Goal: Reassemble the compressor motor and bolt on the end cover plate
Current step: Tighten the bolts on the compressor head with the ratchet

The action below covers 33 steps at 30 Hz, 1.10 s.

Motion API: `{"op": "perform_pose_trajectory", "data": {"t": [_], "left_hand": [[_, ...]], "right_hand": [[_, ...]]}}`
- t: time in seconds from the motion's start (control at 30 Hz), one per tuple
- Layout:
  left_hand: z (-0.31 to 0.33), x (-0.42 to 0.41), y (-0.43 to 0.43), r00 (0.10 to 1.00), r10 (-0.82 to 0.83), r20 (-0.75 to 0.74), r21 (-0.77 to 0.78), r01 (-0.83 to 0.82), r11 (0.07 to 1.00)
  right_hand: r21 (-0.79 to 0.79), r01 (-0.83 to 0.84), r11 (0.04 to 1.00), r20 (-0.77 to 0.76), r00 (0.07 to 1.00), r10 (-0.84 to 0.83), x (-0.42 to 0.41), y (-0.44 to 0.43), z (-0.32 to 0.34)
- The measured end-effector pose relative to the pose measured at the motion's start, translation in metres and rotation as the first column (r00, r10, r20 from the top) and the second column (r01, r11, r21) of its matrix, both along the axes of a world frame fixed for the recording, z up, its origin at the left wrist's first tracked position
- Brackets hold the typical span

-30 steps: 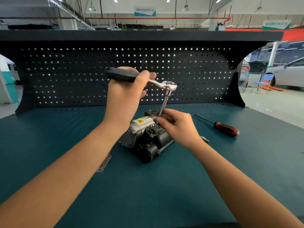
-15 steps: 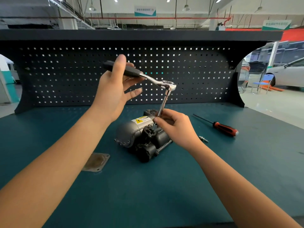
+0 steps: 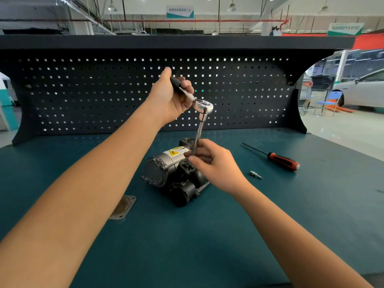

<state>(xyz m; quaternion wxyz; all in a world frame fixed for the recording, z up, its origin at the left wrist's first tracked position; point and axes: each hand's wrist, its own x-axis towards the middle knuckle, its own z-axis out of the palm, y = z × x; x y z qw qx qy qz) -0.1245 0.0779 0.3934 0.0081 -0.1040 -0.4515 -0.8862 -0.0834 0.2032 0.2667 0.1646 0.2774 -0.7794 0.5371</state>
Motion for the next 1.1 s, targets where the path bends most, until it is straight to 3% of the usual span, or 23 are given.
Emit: {"op": "perform_pose_trajectory", "data": {"t": [0.1, 0.33, 0.57, 0.67, 0.77, 0.93, 1.1], "left_hand": [[0.005, -0.001, 0.008, 0.998, -0.027, 0.049, -0.013, 0.027, 1.0], [0.008, -0.001, 0.015, 0.997, -0.062, 0.038, -0.069, 0.065, 0.996], [-0.018, 0.024, -0.008, 0.984, 0.131, -0.117, 0.134, -0.115, 0.984], [-0.03, 0.055, -0.023, 0.939, 0.276, -0.205, 0.137, -0.251, 0.958], [-0.045, 0.09, -0.026, 0.887, 0.314, -0.339, 0.079, -0.306, 0.949], [-0.081, 0.125, -0.019, 0.662, 0.263, -0.702, -0.155, -0.502, 0.851], [-0.067, 0.106, -0.017, 0.824, 0.284, -0.49, -0.034, -0.344, 0.938]], "right_hand": [[0.064, 0.005, 0.998, -0.041, 0.999, -0.002, 0.001, 0.0, -0.004], [-0.093, -0.044, 0.995, -0.04, 0.998, 0.04, 0.003, -0.01, 0.008], [-0.023, 0.029, 0.999, -0.188, 0.982, -0.033, 0.001, -0.005, 0.007], [-0.037, 0.048, 0.998, -0.2, 0.978, -0.054, 0.001, -0.008, 0.006], [-0.057, 0.071, 0.996, -0.197, 0.977, -0.081, 0.0, -0.008, 0.004], [-0.092, 0.082, 0.992, -0.173, 0.98, -0.097, 0.002, -0.009, 0.003], [-0.151, 0.071, 0.986, -0.092, 0.992, -0.085, 0.003, -0.009, 0.003]]}}
